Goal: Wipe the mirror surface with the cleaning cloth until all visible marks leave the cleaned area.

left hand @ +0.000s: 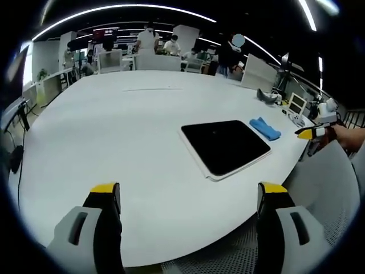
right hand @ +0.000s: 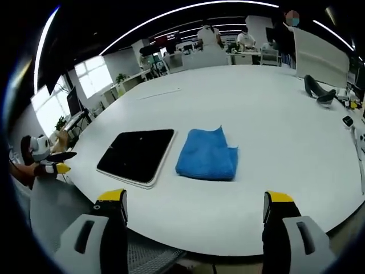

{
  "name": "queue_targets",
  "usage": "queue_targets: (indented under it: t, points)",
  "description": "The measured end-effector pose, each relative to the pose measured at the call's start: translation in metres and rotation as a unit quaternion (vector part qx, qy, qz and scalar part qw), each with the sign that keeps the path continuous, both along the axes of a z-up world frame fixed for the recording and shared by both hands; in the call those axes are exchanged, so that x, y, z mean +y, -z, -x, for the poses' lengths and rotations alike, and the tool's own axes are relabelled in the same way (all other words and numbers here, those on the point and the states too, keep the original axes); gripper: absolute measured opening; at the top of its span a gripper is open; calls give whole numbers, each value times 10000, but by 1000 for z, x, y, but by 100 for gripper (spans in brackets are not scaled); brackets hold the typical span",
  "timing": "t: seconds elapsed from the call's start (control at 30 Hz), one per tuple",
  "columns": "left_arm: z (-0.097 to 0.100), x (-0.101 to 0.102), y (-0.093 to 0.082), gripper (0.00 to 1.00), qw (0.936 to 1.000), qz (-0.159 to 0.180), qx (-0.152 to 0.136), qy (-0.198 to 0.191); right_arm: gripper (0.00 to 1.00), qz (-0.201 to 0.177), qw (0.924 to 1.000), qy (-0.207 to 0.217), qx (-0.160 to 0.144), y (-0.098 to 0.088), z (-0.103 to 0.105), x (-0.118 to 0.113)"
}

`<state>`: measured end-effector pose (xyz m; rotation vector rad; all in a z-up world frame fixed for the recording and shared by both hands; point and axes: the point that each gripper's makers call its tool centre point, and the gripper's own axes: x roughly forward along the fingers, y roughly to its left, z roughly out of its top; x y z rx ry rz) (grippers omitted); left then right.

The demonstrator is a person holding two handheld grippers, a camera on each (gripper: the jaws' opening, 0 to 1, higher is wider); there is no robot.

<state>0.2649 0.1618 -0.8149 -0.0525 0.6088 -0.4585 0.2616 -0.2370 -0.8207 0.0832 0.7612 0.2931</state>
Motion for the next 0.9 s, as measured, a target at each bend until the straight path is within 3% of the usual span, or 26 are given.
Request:
queue_targets:
  t: [0.03, 0.13, 0.23, 0.33, 0.5, 0.63, 0.77, 0.9]
  points:
    - [-3, 4, -2, 99, 9999, -54, -100, -75, 98, 83, 10000, -23, -1, -2, -1, -1]
    - [1, 4, 4, 99, 9998, 22, 134, -118, 98, 179, 9998, -37, 89, -8, -3, 0]
    - [-2, 7, 0, 99, 9998, -119, -40, -139, 98, 188, 9997, -70, 164, -16, -11, 3]
    - [-2, 7, 2, 99, 9998, -143, -2, -113, 93, 289, 9993, -89, 232, -23, -21, 2]
    - [-1, 8, 2, 99, 9998, -79, 51, -176, 96, 460, 9974, -220, 516, -37, -37, -4]
    - [-2, 9, 2, 99, 9998, -88, 24, -190, 94, 334, 9958, -353, 776, -45, -52, -3]
    - [1, 6, 7, 99, 9998, -26, 182, -119, 94, 317, 9939, -557, 896, -53, -63, -3]
    - [1, 6, 7, 99, 9998, -28, 160, -114, 94, 148, 9931, -623, 983, -67, -78, 7]
